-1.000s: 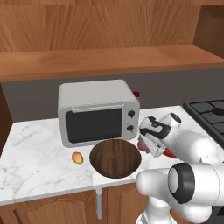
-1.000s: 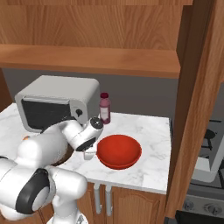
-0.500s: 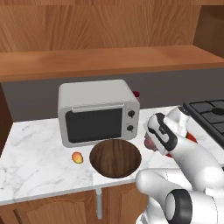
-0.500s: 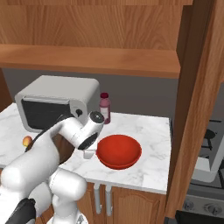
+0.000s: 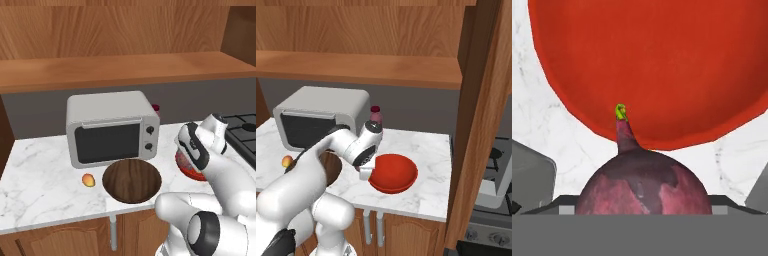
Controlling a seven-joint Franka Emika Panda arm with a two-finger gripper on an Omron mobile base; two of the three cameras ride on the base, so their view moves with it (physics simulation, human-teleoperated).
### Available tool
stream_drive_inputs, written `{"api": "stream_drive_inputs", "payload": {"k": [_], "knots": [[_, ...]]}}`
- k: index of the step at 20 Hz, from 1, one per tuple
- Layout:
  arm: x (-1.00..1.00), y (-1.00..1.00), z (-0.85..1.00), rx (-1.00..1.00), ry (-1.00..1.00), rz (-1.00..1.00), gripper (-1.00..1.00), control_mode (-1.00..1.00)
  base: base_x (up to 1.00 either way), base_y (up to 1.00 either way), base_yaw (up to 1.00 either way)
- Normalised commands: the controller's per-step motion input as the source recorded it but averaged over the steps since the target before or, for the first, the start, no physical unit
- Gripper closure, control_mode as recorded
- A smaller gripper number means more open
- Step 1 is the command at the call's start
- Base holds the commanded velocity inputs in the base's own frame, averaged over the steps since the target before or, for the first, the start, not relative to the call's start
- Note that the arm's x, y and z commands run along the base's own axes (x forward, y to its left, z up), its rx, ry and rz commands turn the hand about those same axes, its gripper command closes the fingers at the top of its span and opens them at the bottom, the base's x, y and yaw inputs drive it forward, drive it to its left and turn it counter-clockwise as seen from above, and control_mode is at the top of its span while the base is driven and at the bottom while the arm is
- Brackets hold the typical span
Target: Pick both bowls and place them on the counter. Then place the mango in one bowl and place the onion in the other bowl.
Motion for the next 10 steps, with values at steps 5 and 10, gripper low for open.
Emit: {"api": "stream_drive_inputs", "payload": {"k": [5, 10], "knots": [[0.04, -0.46, 0.1, -0.06, 0.04, 0.0, 1.0, -1.0, 0.0, 0.0, 0.0], [0.22, -0.44, -0.07, -0.04, 0.12, 0.0, 1.0, -1.0, 0.0, 0.0, 0.0]]}}
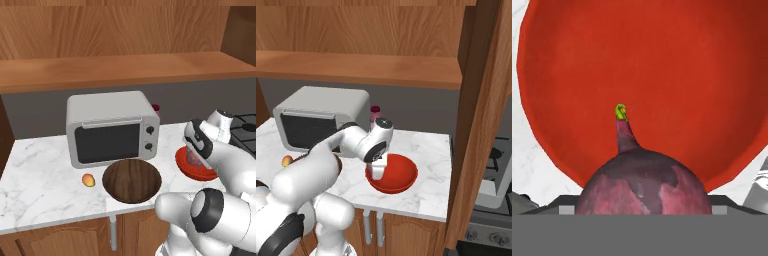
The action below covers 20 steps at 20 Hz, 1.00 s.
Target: Pick both bowls and place them on the counter. Then place the mango in one bowl and place the onion in the other bowl.
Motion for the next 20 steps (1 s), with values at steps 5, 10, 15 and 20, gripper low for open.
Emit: {"api": "stream_drive_inputs", "payload": {"k": [5, 10, 15, 20], "knots": [[0.34, -0.34, -0.17, -0.01, 0.15, 0.0, 1.0, -1.0, 0.0, 0.0, 0.0], [0.4, -0.16, -0.27, 0.0, 0.15, 0.0, 1.0, -1.0, 0.0, 0.0, 0.0], [0.27, -0.22, -0.38, 0.0, 0.14, 0.0, 1.0, -1.0, 0.0, 0.0, 0.0], [0.13, -0.26, -0.4, 0.0, 0.07, 0.0, 1.0, -1.0, 0.0, 0.0, 0.0]]}}
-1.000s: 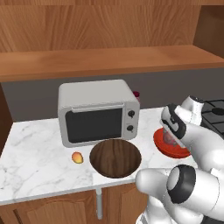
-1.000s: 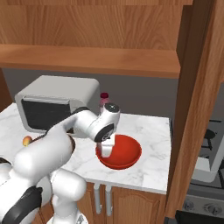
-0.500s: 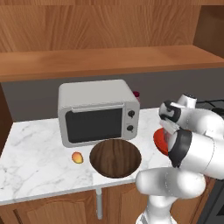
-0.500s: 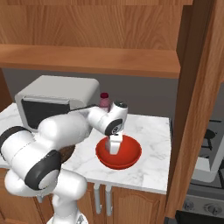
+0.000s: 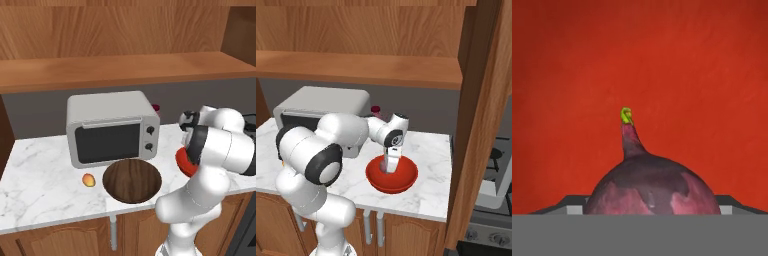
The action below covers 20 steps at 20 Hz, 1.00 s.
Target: Pick both bowls and place them on the counter. Then place the mango in one bowl and place the onion in the other bowl.
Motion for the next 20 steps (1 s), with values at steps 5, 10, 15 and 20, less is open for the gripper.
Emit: {"api": "stream_drive_inputs", "payload": {"k": [5, 10, 15, 20], "knots": [[0.08, -0.15, -0.42, 0.0, 0.04, 0.0, 1.0, -1.0, 0.0, 0.0, 0.0], [-0.08, -0.2, -0.4, 0.0, 0.0, 0.0, 1.0, -1.0, 0.0, 0.0, 0.0], [-0.27, -0.23, -0.37, 0.0, -0.01, 0.0, 1.0, -1.0, 0.0, 0.0, 0.0], [-0.28, -0.13, -0.38, 0.0, -0.06, -0.03, 1.0, -1.0, 0.0, 0.0, 0.0]]}}
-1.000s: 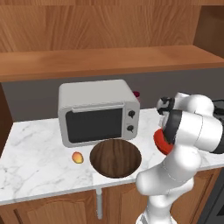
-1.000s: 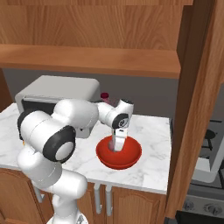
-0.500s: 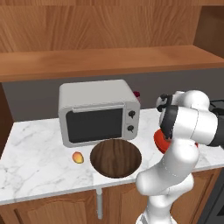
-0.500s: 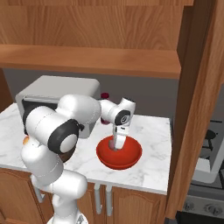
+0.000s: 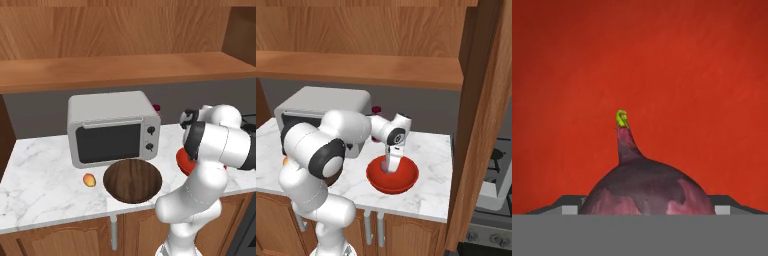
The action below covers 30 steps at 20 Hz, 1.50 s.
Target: Pick both bowls and place them on the counter. Then place the mango in one bowl and place the onion in the other bowl.
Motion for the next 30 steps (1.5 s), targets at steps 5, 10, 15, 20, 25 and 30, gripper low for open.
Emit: {"api": "stream_drive_inputs", "payload": {"k": [5, 10, 15, 20, 25, 30], "knots": [[-0.17, -0.08, -0.41, 0.0, -0.04, -0.06, 1.0, -1.0, 0.0, 0.0, 0.0], [-0.04, -0.09, -0.33, 0.0, -0.01, -0.06, -1.0, -1.0, 0.0, 0.0, 0.0], [-0.04, -0.09, -0.24, 0.0, 0.0, -0.04, -1.0, -1.0, 0.0, 0.0, 0.0], [-0.2, -0.17, -0.17, 0.0, -0.03, -0.02, -1.0, -1.0, 0.0, 0.0, 0.0], [-0.28, -0.2, -0.09, 0.0, -0.05, 0.0, -1.0, -1.0, 0.0, 0.0, 0.0], [-0.22, -0.09, -0.02, 0.0, -0.05, 0.0, -1.0, -1.0, 0.0, 0.0, 0.0]]}}
